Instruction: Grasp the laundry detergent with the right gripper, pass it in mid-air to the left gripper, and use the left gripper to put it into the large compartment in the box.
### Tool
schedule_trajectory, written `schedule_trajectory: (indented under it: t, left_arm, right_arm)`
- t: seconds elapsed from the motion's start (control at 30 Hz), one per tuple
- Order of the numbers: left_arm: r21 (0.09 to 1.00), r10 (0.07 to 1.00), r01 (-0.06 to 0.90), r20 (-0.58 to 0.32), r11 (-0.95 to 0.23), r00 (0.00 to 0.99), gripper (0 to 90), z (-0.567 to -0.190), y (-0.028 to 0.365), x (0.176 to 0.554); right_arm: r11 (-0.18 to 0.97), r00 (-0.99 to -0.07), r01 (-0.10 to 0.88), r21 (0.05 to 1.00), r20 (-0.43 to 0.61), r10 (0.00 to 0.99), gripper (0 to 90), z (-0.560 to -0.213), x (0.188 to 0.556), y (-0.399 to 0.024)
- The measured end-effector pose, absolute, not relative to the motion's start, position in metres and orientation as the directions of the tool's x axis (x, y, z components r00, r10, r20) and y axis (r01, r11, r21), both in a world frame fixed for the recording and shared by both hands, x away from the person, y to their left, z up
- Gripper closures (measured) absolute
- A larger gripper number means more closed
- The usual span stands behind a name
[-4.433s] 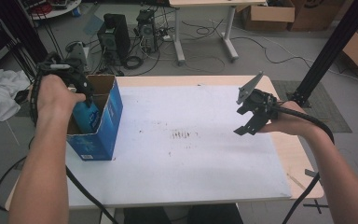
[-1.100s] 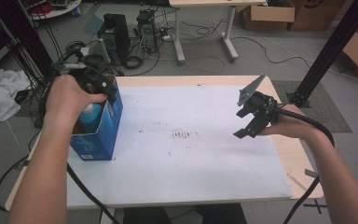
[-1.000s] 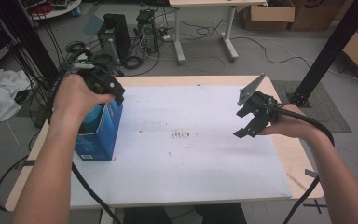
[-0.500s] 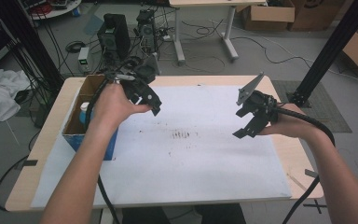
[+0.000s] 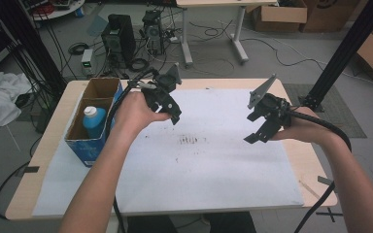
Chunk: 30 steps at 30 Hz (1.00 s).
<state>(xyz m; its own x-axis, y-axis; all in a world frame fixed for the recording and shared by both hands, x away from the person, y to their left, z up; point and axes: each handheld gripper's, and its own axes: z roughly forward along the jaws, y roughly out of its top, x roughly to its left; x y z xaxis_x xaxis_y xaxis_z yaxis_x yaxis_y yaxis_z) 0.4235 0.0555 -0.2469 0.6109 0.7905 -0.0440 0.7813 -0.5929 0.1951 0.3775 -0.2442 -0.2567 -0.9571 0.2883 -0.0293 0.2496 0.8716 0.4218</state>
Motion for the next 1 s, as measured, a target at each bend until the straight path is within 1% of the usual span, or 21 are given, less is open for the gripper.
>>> schedule_trajectory:
  t: [0.3, 0.43, 1.0]
  left_arm:
    - [0.183, 0.785, 0.778, -0.047, -0.601, 0.617, 17.7, -0.2487, 0.0548, 0.4232]
    - [0.175, 0.791, 0.782, -0.032, -0.598, 0.612, 17.6, -0.2492, 0.055, 0.4233]
    - [0.168, 0.797, 0.788, -0.02, -0.592, 0.603, 17.5, -0.2494, 0.0582, 0.4213]
  right_arm:
    - [0.872, -0.957, 0.251, 0.419, -0.026, 0.288, 19.4, -0.2597, 0.3784, -0.2439]
    - [0.874, -0.958, 0.25, 0.417, -0.025, 0.286, 19.4, -0.2608, 0.3787, -0.2433]
    - [0.874, -0.958, 0.251, 0.417, -0.02, 0.285, 19.2, -0.2612, 0.3754, -0.242]
